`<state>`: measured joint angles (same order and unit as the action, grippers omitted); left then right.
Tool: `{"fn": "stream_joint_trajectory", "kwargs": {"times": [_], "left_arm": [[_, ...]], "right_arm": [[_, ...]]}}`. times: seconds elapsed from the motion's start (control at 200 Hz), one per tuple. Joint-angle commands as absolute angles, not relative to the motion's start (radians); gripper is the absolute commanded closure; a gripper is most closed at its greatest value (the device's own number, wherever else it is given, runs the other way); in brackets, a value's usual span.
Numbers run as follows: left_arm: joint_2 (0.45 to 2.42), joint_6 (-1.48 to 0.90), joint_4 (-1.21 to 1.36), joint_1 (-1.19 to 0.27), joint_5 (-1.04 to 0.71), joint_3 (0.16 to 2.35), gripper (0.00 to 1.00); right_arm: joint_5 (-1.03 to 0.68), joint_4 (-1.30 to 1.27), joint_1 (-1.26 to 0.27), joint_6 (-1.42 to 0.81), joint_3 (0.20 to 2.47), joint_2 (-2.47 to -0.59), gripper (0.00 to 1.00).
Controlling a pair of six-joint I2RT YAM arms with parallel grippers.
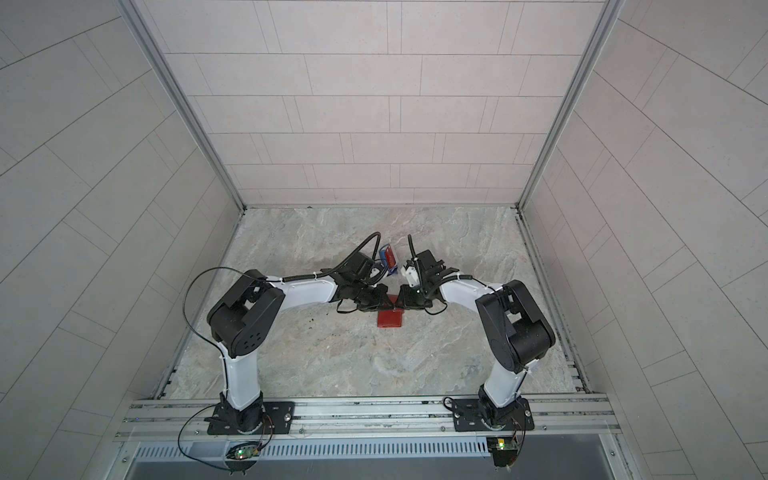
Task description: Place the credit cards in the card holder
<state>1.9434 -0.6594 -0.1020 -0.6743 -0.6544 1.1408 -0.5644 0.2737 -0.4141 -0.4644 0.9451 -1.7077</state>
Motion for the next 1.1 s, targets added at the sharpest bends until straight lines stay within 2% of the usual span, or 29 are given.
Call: {"fn": "stream_joint_trajectory", "kwargs": {"times": [0.0, 1.096], "left_arm": [[1.952, -0.664, -0.092, -0.673, -0.669, 1.151, 1.0], [1.974, -0.624, -0.158, -0.673, -0.626, 1.139, 1.0]], "right_arm": [[-0.574, 0.276, -0.414, -0.459, 0.969, -1.723, 0.76], [-0.59, 0.335, -0.425, -0.413, 0.98, -1.772, 0.81]]}}
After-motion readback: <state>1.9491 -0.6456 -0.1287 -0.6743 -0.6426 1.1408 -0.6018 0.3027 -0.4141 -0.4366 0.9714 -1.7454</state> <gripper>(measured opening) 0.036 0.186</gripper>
